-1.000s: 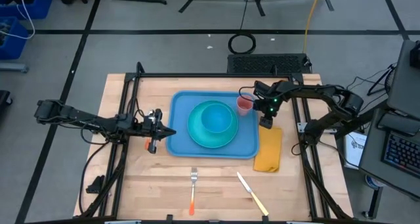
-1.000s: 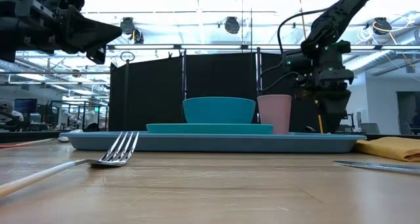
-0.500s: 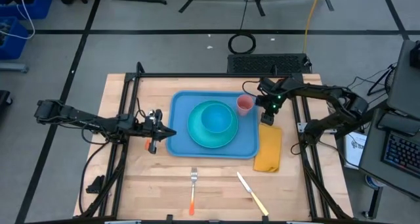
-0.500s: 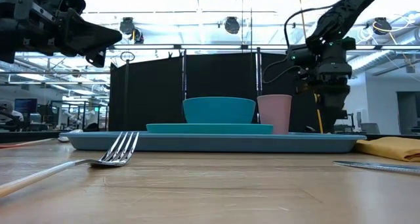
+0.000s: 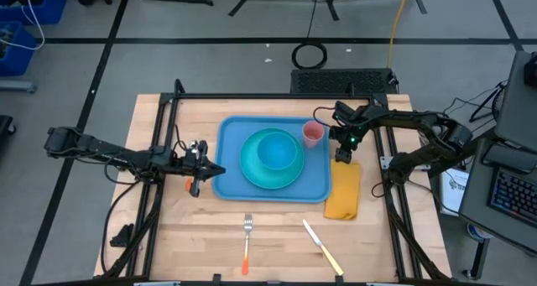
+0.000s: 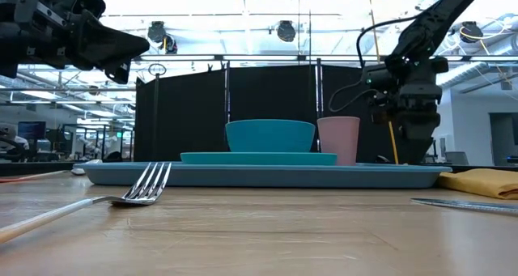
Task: Set up tray
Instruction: Put the yellow napkin to the left of the green plate on the blue serving tray
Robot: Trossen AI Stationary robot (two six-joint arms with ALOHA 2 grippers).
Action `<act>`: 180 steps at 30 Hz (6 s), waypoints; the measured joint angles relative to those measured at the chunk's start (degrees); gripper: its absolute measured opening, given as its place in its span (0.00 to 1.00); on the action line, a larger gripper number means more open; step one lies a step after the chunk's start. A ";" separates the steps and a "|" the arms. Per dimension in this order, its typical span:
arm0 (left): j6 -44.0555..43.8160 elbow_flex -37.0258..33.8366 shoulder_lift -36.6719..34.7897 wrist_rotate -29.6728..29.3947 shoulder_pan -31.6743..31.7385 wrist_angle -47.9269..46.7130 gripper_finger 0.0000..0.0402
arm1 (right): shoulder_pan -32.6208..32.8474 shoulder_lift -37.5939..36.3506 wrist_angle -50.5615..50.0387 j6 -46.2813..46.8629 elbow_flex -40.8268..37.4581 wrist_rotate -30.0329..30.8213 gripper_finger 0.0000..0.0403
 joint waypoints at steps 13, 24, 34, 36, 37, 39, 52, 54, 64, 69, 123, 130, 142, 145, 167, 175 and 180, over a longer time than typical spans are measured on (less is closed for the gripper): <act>-0.13 0.00 0.00 0.00 0.00 -0.01 0.01 | 1.46 4.82 1.21 1.68 -0.76 -0.54 0.42; -0.13 0.00 0.00 -0.02 0.00 -0.34 0.08 | 2.49 5.12 1.26 1.62 -0.78 -0.19 0.42; -0.11 0.00 0.00 -0.04 0.00 -0.39 0.01 | 4.07 5.25 1.37 0.68 -0.88 0.78 0.17; -0.09 0.00 0.00 -0.04 0.00 -0.39 0.01 | 4.20 5.43 0.93 0.63 -1.13 -1.01 0.08; -0.09 0.00 0.00 -0.04 0.00 -0.42 0.01 | 4.38 5.51 0.73 0.54 -1.16 -1.74 0.04; -0.09 0.00 0.00 -0.04 0.00 -0.42 0.03 | 4.37 5.41 0.84 0.47 -1.14 -1.84 0.02; -0.63 0.00 0.00 -0.19 0.00 -0.53 0.09 | 6.18 1.59 0.89 1.96 -1.05 0.28 0.00; -0.66 0.00 0.00 -0.63 0.00 -0.58 0.09 | 6.61 -0.27 0.84 2.32 -1.05 1.10 0.00; -0.72 0.00 0.00 -1.62 0.00 -0.70 0.09 | 9.04 -8.58 0.72 4.44 -1.01 3.12 0.00; -0.72 0.00 0.00 -1.62 0.00 -0.70 0.09 | 10.64 -10.41 0.84 6.65 -0.98 3.18 0.00; -17.22 15.55 22.90 -2.07 2.80 5.34 0.34 | 32.87 -26.88 8.93 23.11 -0.87 8.99 0.00; -16.64 27.40 37.16 8.70 6.06 5.28 0.42 | 34.44 -27.03 8.76 22.76 -0.90 10.48 0.00; -17.55 46.90 56.06 18.68 9.62 -1.80 0.72 | 37.21 -27.03 9.77 21.55 -0.90 12.51 0.00; -16.27 51.42 59.67 19.62 10.05 -4.81 0.76 | 37.78 -27.03 10.19 21.36 -0.90 12.37 0.00; 0.62 71.82 75.06 19.91 8.50 -16.68 0.82 | 40.99 -27.53 11.84 21.14 -0.90 13.29 0.00; 3.33 76.13 77.89 20.10 8.59 -16.93 0.82 | 42.07 -27.55 12.62 21.43 -0.90 13.31 0.00; 3.37 80.93 81.67 21.07 8.56 -20.51 0.82 | 42.81 -27.55 13.45 21.58 -0.90 13.36 0.00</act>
